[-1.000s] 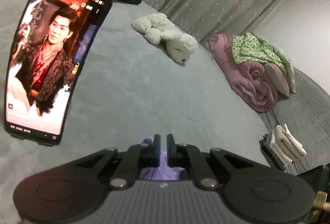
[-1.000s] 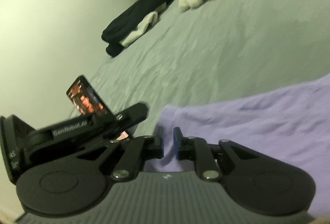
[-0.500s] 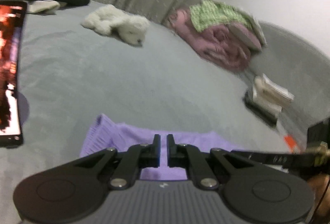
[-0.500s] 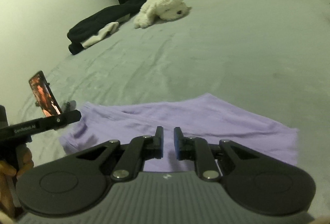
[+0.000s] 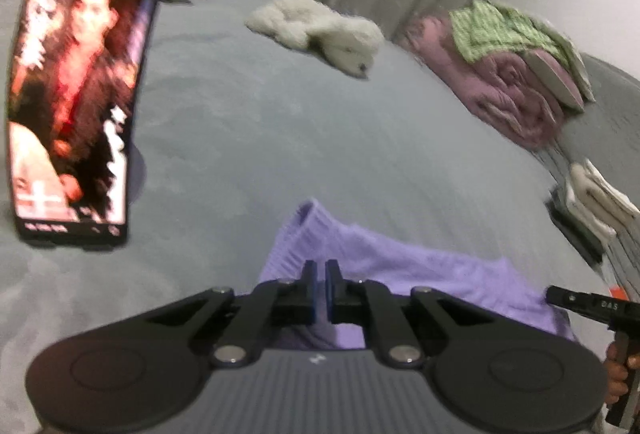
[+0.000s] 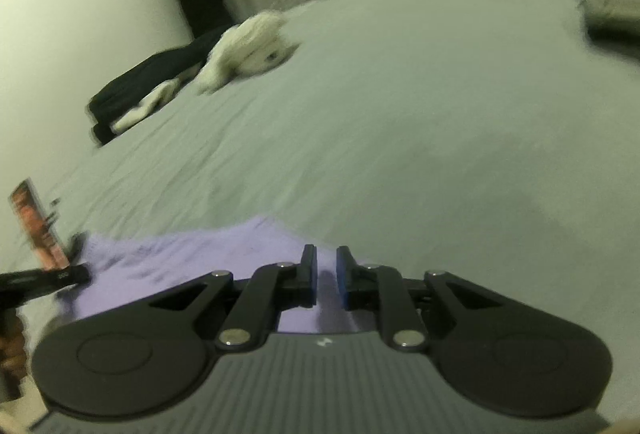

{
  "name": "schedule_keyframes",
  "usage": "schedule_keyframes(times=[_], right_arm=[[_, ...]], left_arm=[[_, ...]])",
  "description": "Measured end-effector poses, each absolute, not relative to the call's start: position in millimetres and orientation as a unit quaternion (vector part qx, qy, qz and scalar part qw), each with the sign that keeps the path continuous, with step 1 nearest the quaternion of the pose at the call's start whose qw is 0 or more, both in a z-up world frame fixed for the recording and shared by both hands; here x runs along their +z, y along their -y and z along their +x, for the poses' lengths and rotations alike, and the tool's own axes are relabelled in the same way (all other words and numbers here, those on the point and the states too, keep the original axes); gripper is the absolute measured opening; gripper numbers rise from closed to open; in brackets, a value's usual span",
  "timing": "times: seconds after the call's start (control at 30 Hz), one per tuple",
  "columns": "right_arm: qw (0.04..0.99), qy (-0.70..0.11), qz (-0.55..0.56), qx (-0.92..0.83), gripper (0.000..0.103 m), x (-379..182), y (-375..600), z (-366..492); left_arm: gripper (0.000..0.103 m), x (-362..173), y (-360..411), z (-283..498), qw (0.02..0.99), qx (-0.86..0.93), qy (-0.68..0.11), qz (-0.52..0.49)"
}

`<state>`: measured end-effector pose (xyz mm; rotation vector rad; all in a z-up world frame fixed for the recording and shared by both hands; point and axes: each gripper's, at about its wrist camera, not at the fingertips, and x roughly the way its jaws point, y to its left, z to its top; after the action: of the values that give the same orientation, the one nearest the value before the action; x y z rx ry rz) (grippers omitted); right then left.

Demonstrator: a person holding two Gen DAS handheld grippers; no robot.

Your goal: Fold clothes

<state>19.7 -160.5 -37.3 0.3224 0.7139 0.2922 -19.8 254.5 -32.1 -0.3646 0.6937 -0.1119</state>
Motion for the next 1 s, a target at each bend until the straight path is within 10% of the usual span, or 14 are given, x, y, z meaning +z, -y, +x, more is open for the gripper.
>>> schedule_keyframes(times=[0.2,0.27,1.0], right_arm=[[0.899,-0.357,0.209,0.142,0.022,-31,188,16],[0.892,-0.367,0.218,0.146,0.048,-29,191,9],[0.889,-0.390,0.061,0.233,0.048,-33,170,-95]], left_arm=[[0.037,-16,-241,-28,0.932,-0.052,-0.313,-0.173],[0.038,-13,-227,-31,0.933,-0.074,-0.310,-0.166],[0.052,-40,-103,-49,0.932,-0.159,-0.326,0.026]])
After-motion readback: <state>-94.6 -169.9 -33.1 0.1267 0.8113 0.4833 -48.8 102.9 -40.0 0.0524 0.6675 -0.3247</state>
